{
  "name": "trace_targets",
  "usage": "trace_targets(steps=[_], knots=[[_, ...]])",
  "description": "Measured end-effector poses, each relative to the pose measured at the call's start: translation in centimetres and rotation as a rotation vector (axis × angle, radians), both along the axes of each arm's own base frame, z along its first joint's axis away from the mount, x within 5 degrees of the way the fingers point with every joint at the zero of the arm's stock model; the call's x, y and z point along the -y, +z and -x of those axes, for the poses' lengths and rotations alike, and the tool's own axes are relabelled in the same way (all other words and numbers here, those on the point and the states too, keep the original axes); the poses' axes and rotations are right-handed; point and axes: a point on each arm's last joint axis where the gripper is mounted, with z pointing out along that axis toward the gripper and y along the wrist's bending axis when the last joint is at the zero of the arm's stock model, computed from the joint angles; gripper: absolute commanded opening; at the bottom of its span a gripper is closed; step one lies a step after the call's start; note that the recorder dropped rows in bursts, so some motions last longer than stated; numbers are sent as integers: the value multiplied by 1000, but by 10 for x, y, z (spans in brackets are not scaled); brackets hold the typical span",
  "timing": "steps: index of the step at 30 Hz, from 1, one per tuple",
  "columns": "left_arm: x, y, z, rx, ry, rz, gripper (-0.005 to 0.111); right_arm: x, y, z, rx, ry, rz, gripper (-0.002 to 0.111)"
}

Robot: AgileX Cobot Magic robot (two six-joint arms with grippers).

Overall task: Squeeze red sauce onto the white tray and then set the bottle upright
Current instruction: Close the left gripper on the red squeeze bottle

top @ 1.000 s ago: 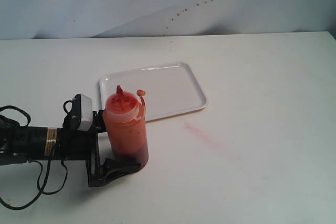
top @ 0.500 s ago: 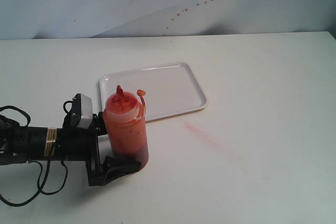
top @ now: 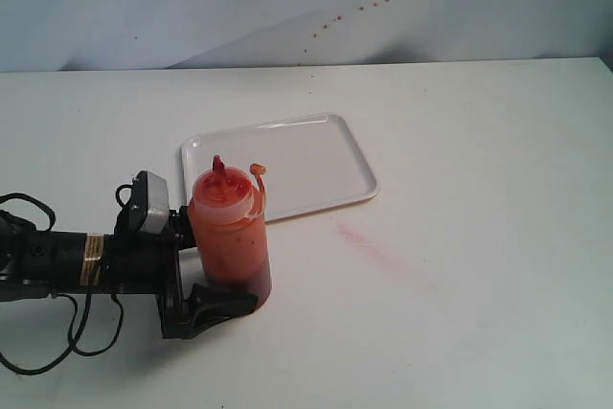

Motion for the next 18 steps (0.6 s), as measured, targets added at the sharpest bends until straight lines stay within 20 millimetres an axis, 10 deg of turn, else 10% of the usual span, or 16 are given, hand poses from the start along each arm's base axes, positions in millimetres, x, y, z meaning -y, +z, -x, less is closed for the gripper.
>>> trace_targets(steps=[18], knots=[[3,0,0,2,6,-6,101,0,0,0,0,0,0,0]])
